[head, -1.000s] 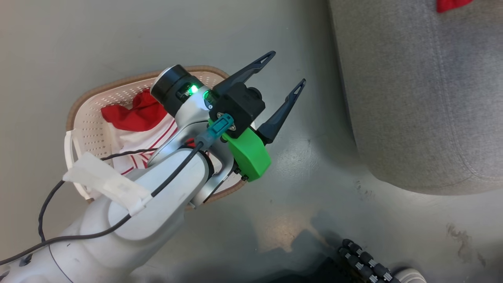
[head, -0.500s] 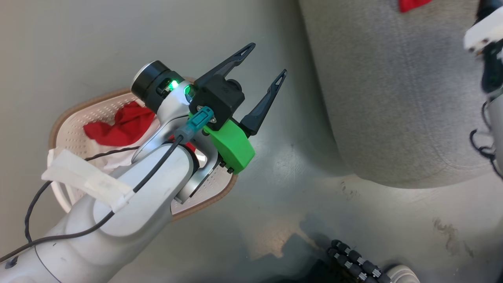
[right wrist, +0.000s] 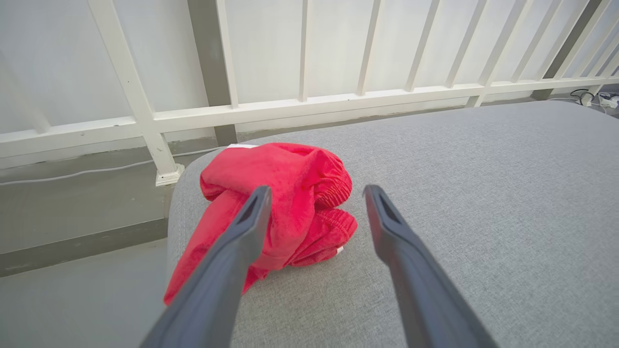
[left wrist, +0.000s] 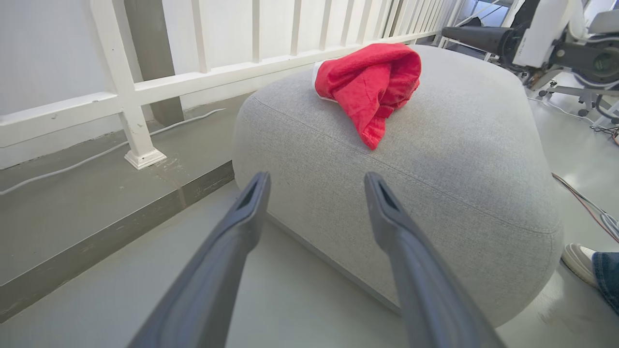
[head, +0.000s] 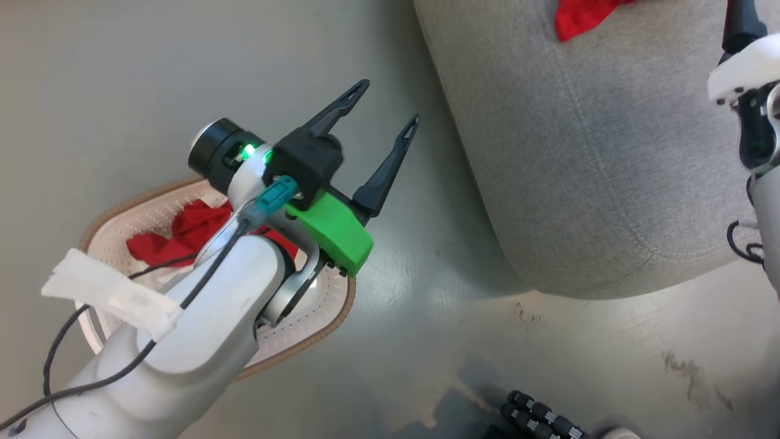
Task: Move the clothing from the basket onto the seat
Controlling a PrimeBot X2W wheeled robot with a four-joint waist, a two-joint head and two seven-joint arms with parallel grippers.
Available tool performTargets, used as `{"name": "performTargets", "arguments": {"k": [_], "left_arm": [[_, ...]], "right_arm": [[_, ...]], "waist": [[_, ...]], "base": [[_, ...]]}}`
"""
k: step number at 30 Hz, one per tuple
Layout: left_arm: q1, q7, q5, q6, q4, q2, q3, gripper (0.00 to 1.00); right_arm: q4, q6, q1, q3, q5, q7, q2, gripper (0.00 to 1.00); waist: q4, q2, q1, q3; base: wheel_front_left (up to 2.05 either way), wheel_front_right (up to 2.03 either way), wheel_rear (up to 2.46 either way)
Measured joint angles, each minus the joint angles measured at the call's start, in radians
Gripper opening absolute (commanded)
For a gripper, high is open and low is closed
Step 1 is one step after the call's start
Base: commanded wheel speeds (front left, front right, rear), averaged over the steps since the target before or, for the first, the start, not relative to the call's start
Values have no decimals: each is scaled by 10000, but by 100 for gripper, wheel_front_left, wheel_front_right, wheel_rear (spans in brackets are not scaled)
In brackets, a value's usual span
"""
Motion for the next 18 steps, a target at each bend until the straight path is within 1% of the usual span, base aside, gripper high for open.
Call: {"name": "performTargets", "arguments": {"k": [5, 8, 14, 18], "left_arm": [[328, -431, -182, 111, 303, 4, 382, 100], [543, -746, -282, 157, 466, 6, 631, 100], [1156, -1225, -709, 255, 894, 153, 1198, 100], [1634, -1331, -859, 339, 1208, 270, 1616, 100]], "right_arm": [[-479, 31, 465, 0, -104, 0, 17, 100], [-759, 33, 584, 0, -153, 0, 140, 100], [-1158, 176, 1141, 270, -337, 0, 366, 100], [-1438, 176, 1433, 445, -508, 0, 554, 100]], "waist": [[126, 0, 0, -473], [278, 0, 0, -765], [728, 0, 0, -1341], [1077, 0, 0, -1754]], "base": [[0, 0, 0], [0, 0, 0], [0, 0, 0], [0, 0, 0]]}}
